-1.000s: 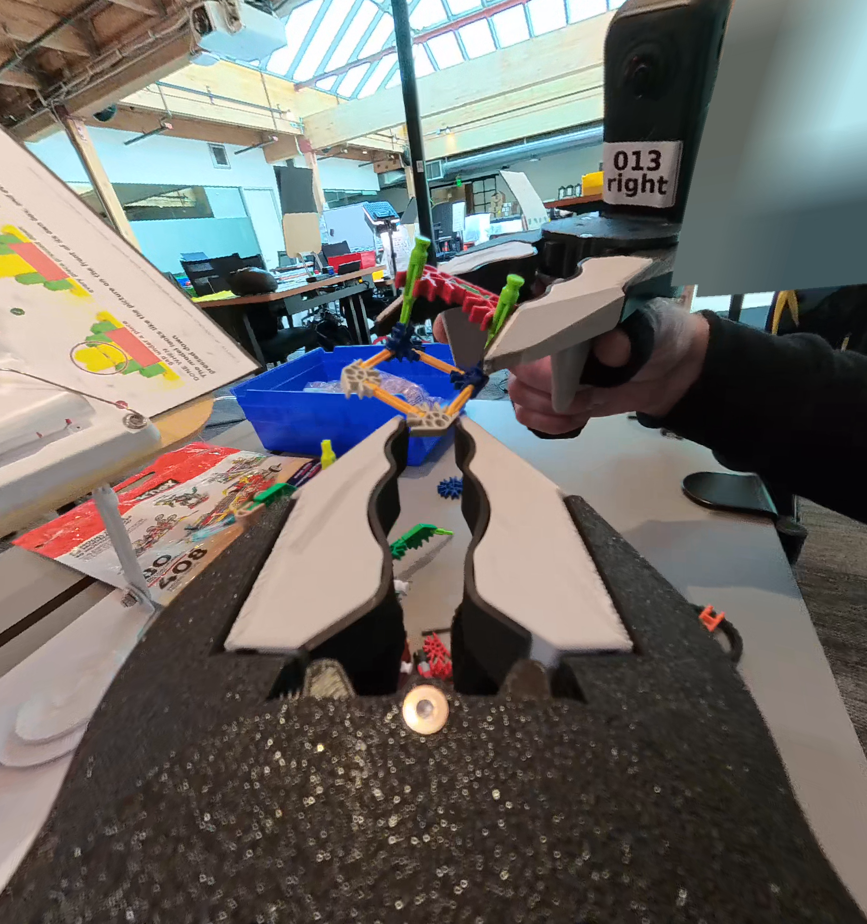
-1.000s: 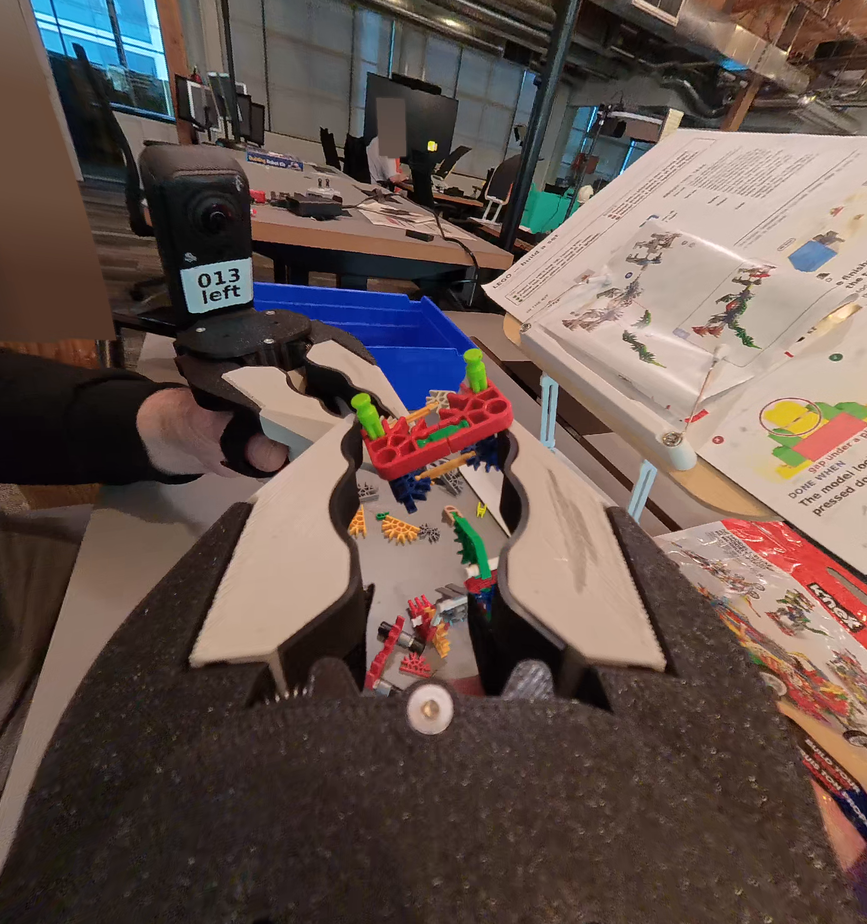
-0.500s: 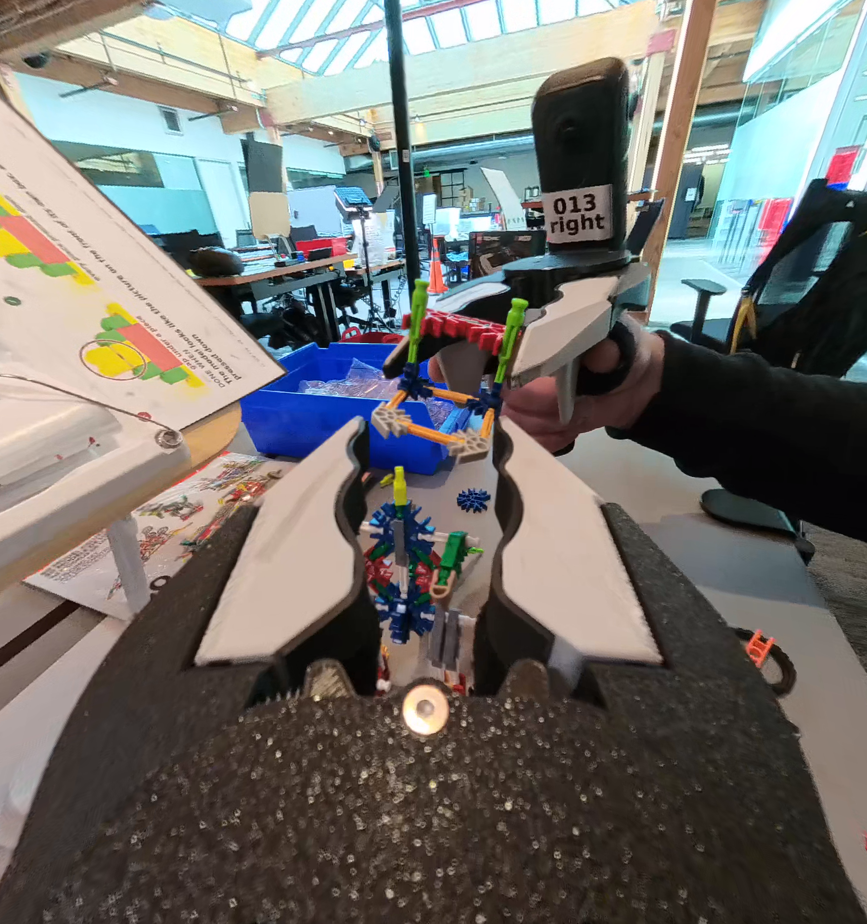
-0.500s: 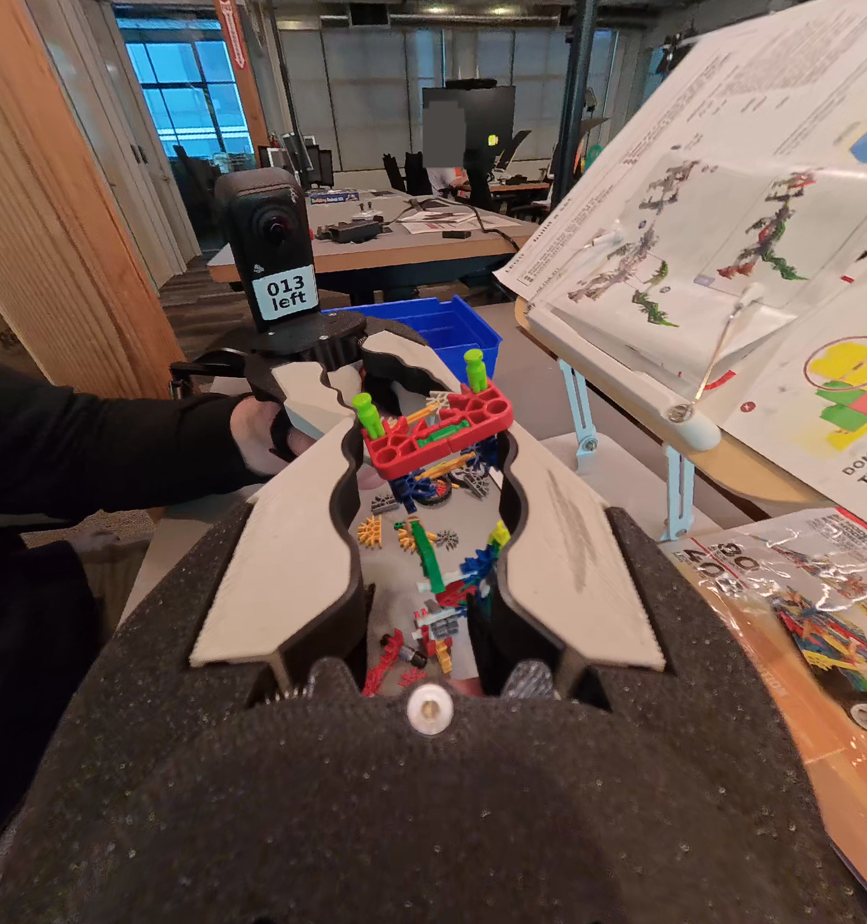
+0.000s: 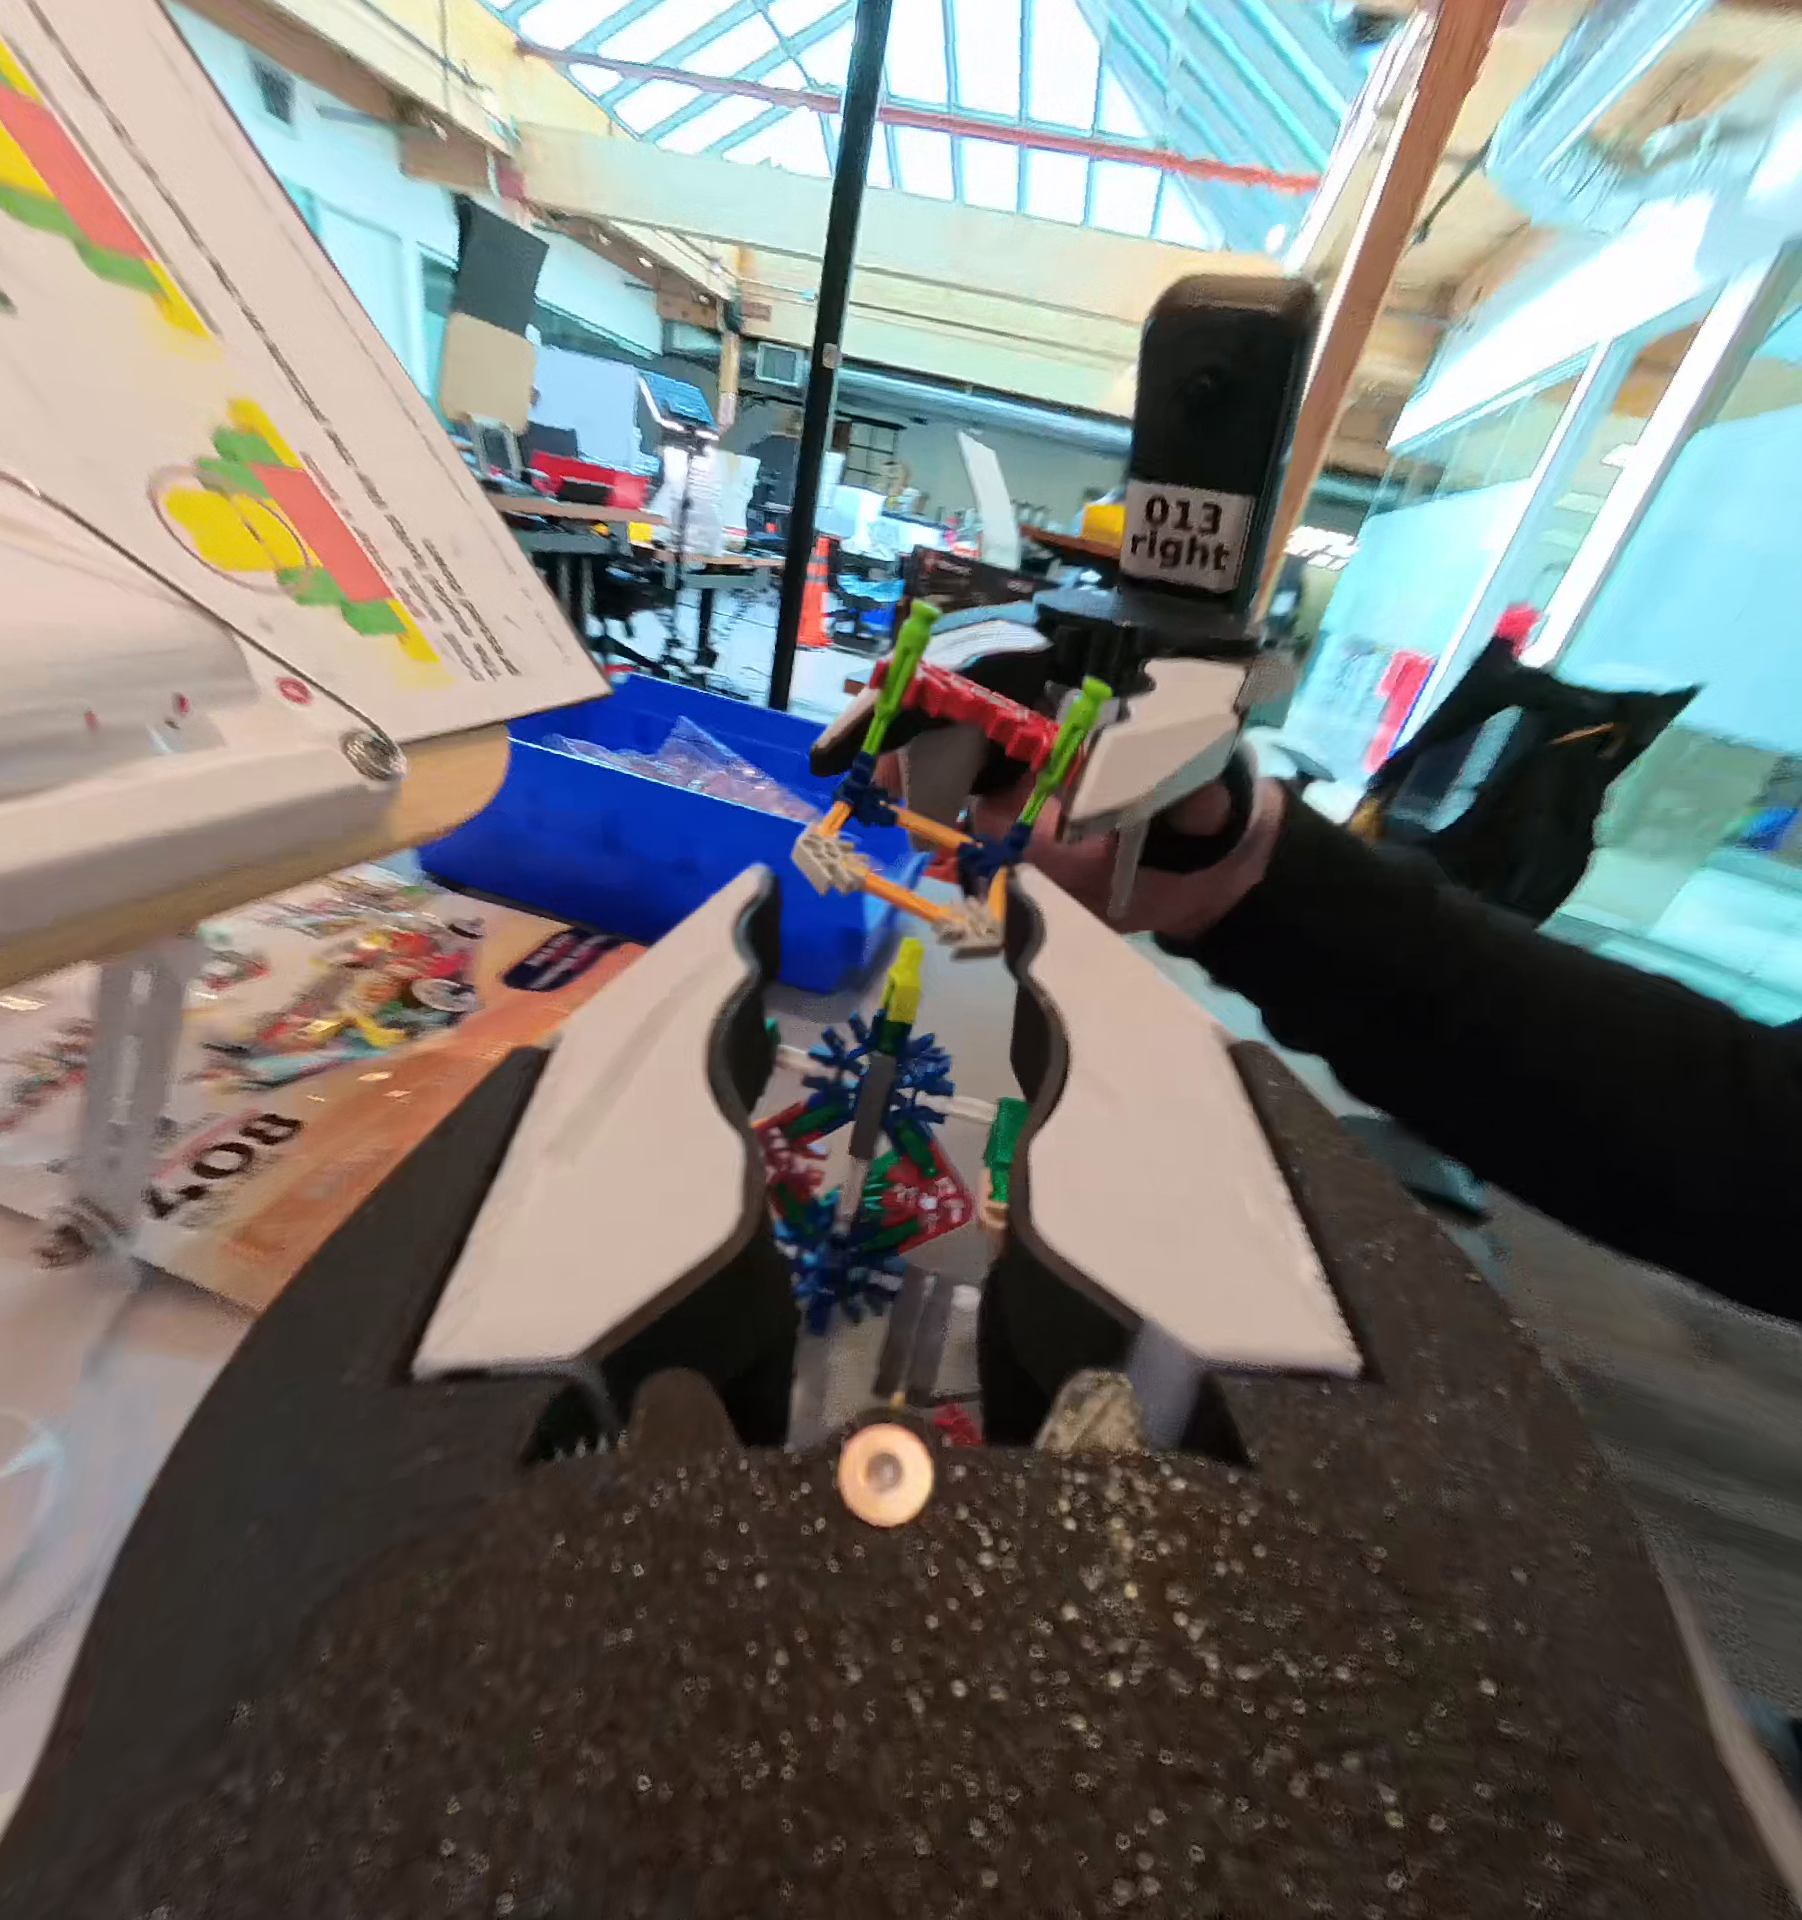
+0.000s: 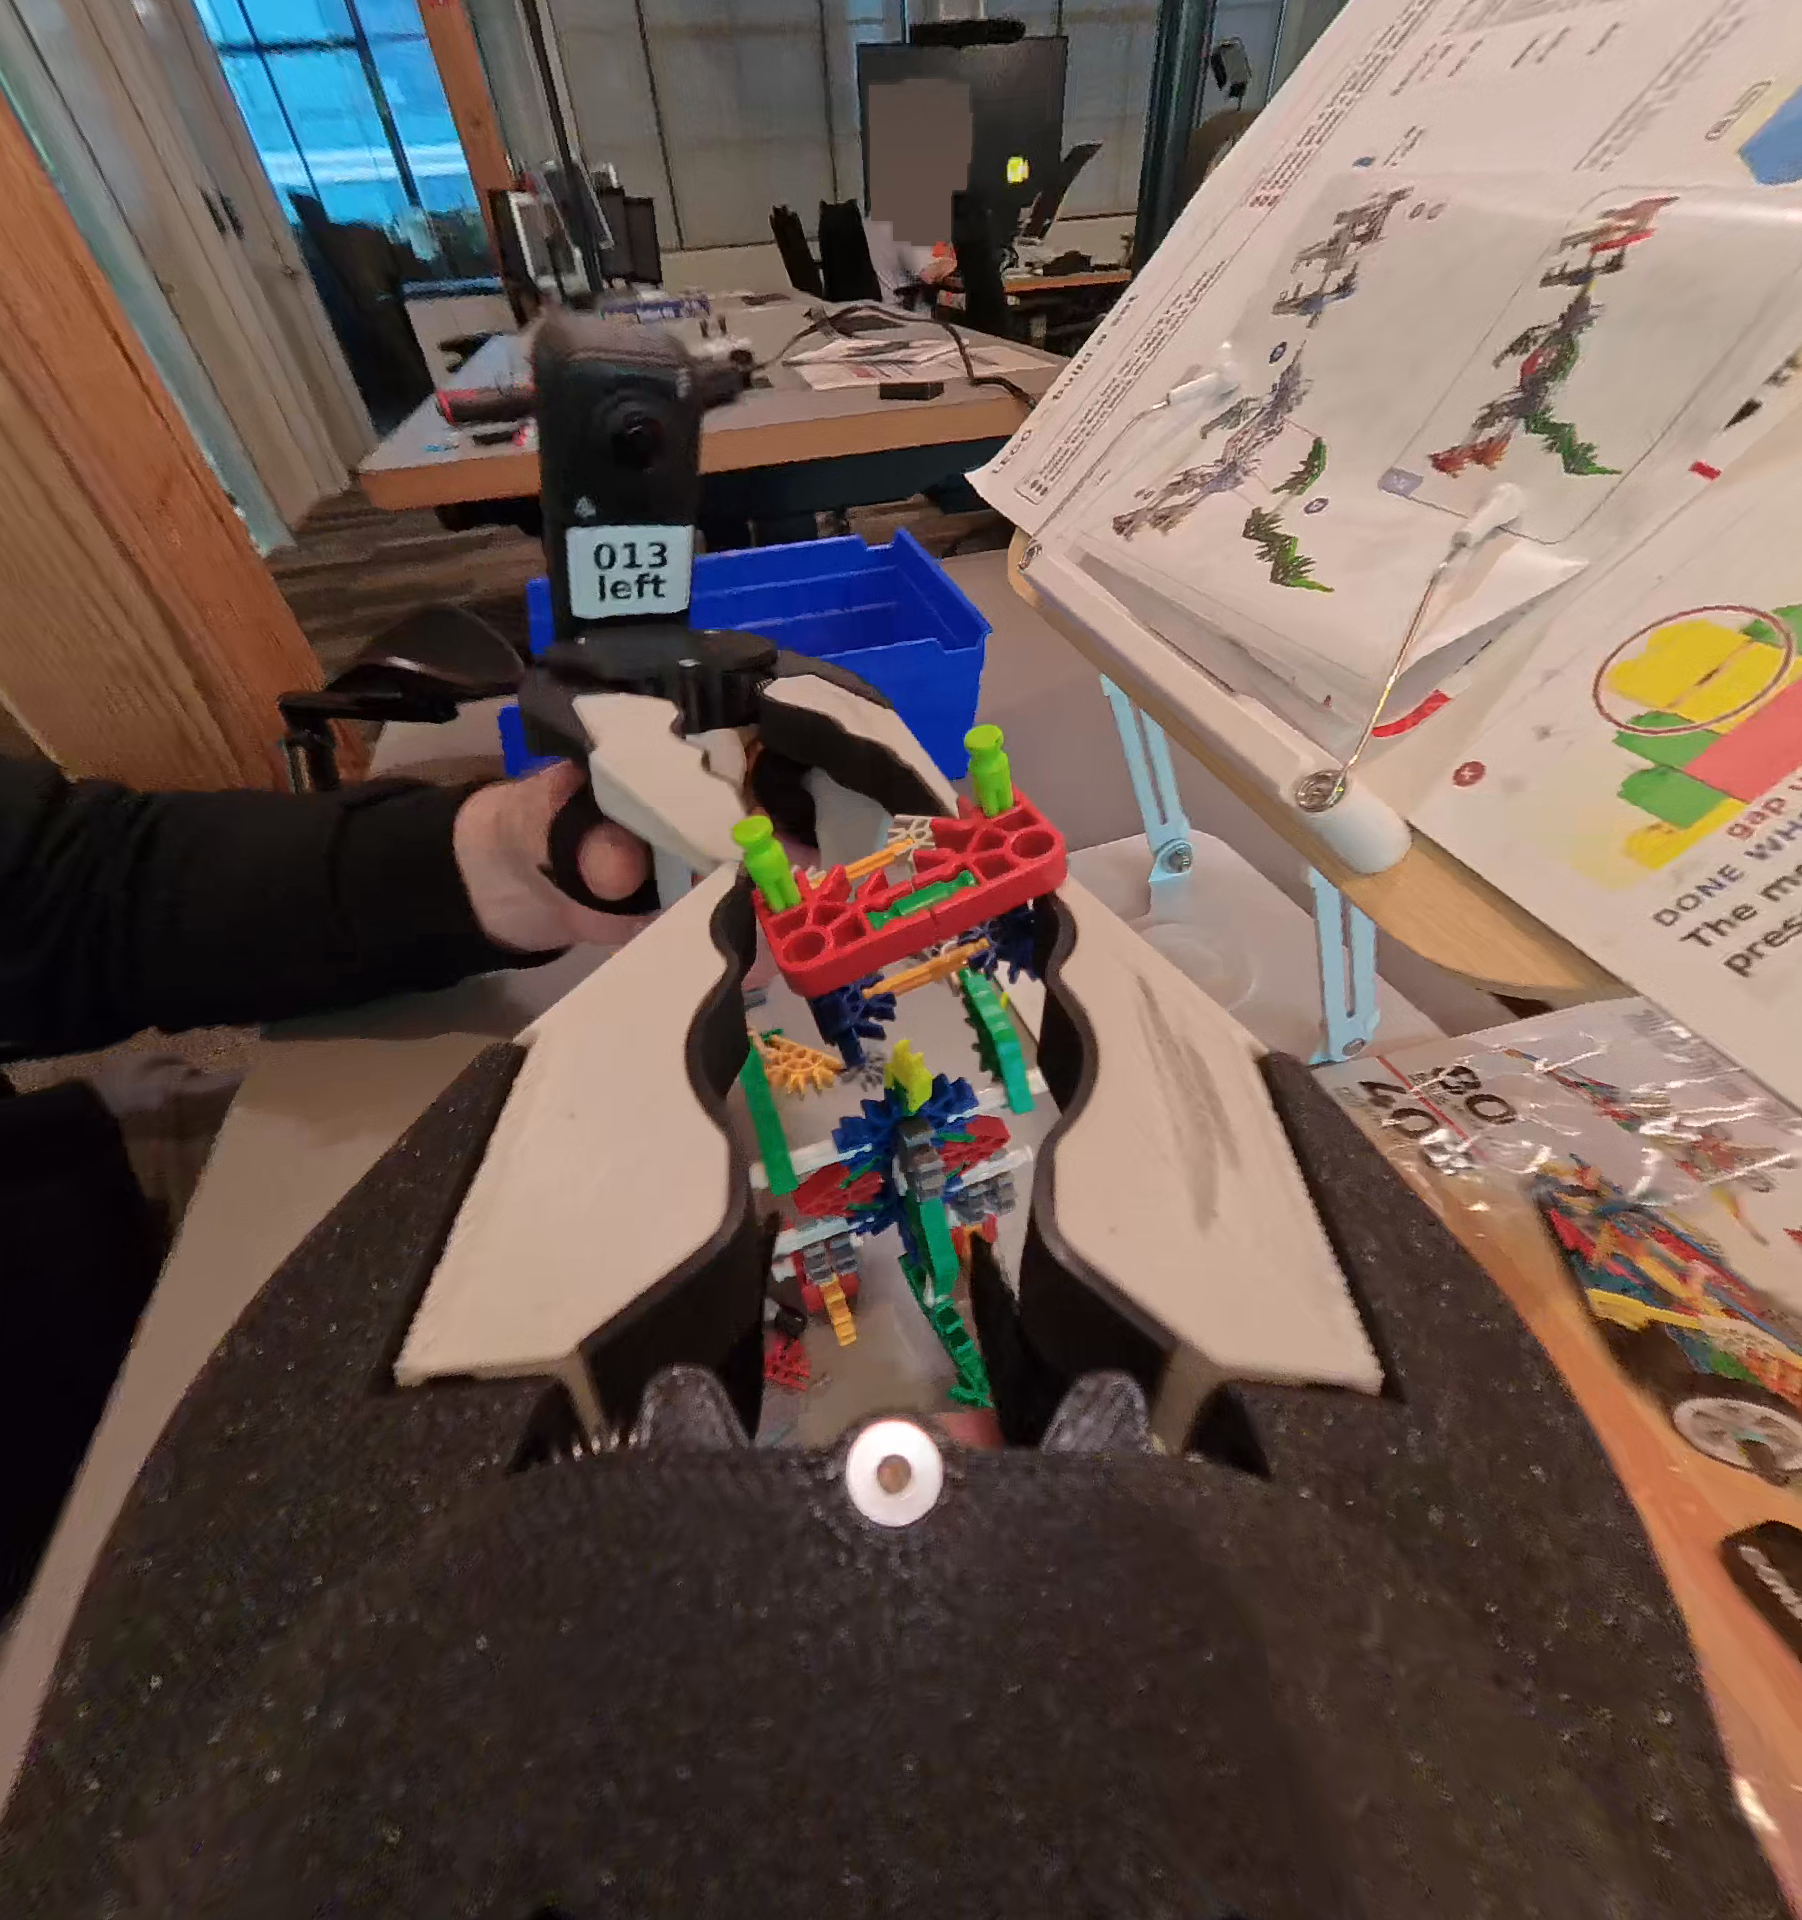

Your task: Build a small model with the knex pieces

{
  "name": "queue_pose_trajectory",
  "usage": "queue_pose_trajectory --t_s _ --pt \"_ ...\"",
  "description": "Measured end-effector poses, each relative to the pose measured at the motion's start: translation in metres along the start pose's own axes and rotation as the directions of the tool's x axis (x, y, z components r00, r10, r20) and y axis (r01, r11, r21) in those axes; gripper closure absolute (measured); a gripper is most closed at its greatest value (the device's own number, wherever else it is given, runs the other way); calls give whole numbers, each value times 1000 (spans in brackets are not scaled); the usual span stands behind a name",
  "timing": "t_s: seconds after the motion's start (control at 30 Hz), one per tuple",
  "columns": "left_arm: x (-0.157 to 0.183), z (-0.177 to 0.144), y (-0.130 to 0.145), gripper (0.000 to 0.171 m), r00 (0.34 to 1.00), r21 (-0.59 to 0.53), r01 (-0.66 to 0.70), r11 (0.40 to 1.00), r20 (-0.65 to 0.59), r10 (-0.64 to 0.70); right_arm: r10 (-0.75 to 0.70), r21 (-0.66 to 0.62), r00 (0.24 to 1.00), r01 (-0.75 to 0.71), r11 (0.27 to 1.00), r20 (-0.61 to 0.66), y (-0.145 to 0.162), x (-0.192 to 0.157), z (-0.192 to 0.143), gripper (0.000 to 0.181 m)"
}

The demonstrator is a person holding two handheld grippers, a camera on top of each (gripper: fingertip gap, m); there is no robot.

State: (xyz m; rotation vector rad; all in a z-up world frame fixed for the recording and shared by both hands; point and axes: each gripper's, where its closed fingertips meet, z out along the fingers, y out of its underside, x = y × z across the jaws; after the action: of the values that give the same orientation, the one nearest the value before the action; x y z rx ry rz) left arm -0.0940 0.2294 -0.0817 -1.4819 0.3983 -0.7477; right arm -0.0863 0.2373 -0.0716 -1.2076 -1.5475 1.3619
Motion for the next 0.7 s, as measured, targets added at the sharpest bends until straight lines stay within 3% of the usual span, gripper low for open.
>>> queue_pose_trajectory --t_s 0.07,0.13,0.27,0.33,0.53,0.57,0.7 --pt "-1 -1 2 108 990 -38 -129 991 45 130 55 22 998 -56 998 29 -2 -1 -2 130" --pt "-4 1 5 101 965 -86 -238 967 94 246 104 22 994 -105 994 44 -2 1 -2 130" --pt "2 9 10 115 934 -124 -330 936 100 343 145 -24 986 -143 989 86 4 -7 2 130" --pt "6 12 12 125 939 -122 -323 938 79 334 149 -25 985 -148 989 84 3 -7 3 130" --pt "4 10 6 125 977 -69 -205 976 41 208 101 -29 993 -100 995 59 2 -5 5 124" --pt "3 8 4 126 982 -51 -185 981 37 187 95 -20 994 -94 995 56 0 -5 5 117" --pt "0 5 0 125 992 -36 -125 991 -2 125 101 42 992 -104 994 70 -7 -2 -3 118"
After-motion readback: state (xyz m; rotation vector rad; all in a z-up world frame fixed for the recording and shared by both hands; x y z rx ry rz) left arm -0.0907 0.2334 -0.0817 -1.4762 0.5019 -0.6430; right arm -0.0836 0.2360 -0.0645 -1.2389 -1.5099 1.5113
